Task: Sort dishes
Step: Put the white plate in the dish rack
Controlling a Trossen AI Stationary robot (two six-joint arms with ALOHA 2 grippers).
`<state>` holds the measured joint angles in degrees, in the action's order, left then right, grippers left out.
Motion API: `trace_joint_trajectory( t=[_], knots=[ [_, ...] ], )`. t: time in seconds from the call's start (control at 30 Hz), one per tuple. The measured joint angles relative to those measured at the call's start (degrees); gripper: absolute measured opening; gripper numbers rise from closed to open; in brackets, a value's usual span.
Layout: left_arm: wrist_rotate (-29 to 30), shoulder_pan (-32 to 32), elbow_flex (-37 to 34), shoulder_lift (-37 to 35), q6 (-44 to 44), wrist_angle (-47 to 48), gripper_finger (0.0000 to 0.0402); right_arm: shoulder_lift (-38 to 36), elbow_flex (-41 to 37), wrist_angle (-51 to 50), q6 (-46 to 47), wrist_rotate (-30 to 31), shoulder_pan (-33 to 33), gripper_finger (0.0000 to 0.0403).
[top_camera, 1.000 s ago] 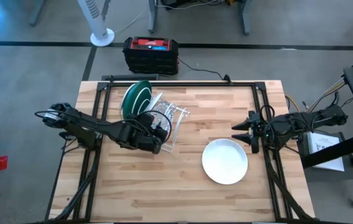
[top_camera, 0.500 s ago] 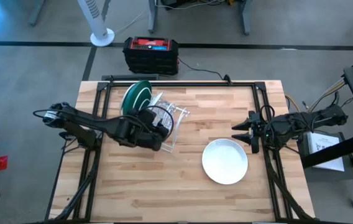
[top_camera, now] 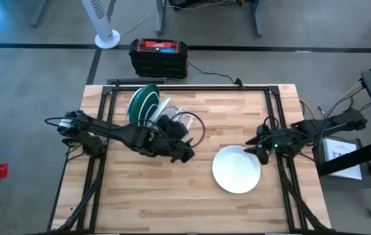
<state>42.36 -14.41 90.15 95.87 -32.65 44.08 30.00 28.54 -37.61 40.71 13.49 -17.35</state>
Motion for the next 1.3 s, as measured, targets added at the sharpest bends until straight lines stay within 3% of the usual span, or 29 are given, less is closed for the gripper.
trace_joint_trajectory(
  t=[0.17,0.53,1.1,1.3],
  knots=[
    [-2.8,0.0,7.2,6.4,4.6,2.1,0.0279,3.3,-1.1,-1.5,5.5,-3.4,0.0,0.0199],
    [-2.4,-0.7,20.9,16.6,3.2,13.8,0.0279,11.8,-1.3,-10.4,11.7,-3.6,0.0,0.0199],
    [2.4,-3.8,21.8,17.0,-0.4,14.6,0.0279,15.2,-1.5,-14.1,12.8,-5.2,0.0,0.0199],
    [7.5,-6.2,21.7,16.9,-7.3,21.3,0.0279,15.7,-2.7,-13.9,13.7,-5.0,0.0,0.0199]
  ],
)
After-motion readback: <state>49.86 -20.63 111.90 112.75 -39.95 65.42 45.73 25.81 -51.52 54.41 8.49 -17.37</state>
